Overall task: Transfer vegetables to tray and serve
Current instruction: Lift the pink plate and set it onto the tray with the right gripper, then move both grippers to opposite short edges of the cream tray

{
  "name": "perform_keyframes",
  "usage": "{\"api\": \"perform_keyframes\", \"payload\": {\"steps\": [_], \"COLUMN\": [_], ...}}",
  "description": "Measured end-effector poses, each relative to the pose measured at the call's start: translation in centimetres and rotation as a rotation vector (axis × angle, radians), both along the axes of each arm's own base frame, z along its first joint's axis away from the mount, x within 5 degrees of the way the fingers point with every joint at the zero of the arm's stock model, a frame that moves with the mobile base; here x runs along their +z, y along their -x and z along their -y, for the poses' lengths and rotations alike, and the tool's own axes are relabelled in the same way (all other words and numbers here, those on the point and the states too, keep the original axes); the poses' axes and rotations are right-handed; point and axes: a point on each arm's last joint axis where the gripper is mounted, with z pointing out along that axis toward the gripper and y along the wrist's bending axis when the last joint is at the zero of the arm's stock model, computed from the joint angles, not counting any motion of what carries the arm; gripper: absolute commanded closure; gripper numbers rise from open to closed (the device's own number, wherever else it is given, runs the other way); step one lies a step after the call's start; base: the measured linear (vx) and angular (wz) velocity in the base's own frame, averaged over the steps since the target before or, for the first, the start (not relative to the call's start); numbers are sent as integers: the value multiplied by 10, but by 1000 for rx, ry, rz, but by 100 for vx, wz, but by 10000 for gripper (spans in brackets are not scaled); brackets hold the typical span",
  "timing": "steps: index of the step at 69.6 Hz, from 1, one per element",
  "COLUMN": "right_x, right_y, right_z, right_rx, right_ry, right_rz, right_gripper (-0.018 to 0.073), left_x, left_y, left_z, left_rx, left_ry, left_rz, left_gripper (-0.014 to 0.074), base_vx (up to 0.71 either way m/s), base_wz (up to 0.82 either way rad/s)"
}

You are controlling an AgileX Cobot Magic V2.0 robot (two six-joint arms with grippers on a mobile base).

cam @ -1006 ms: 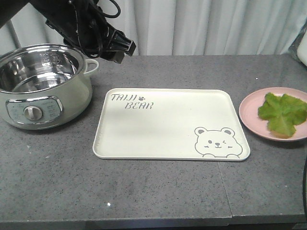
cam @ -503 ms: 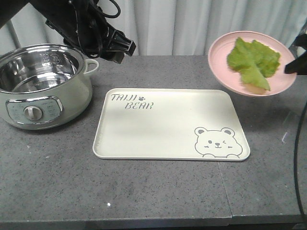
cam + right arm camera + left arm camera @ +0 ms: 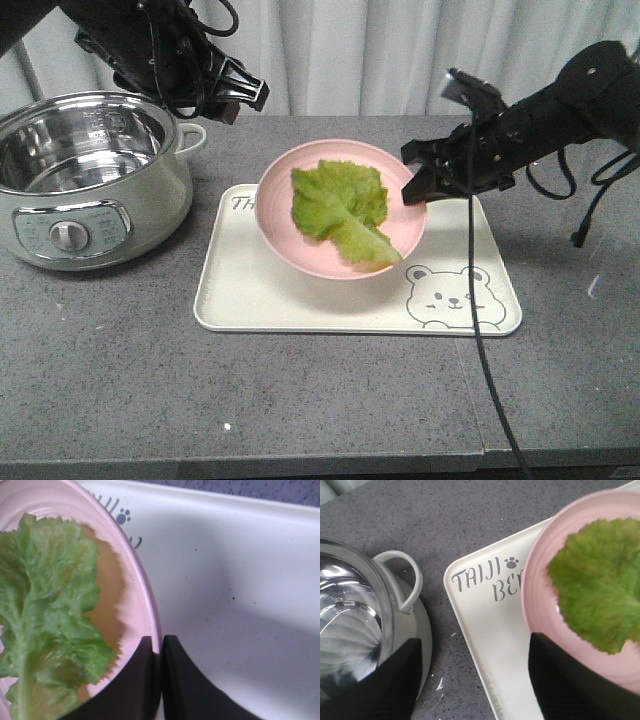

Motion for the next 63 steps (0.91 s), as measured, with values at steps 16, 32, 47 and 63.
{"api": "perform_keyframes", "payload": {"steps": [16, 32, 47, 63], "right_x": [-37, -40, -26, 19], "right_y": [-4, -6, -3, 15], "right_z": [-15, -13, -7, 31], "right_rx": [74, 70, 36, -97], "right_ry": [120, 151, 191, 237], "right_rz": [-58, -43, -18, -32], "right_gripper": [348, 100, 97, 108], "left_x": [0, 0, -2, -43], "left_y": [-6, -9, -10, -13], "left_z": [-14, -19, -22, -22], "left_rx": [50, 66, 94, 132], "left_ry": [10, 9, 25, -12], "left_rz": [-1, 0, -9, -138], "left_gripper": [146, 146, 146, 146], "base_vx": [0, 0, 0, 0], "base_wz": [0, 0, 0, 0]}}
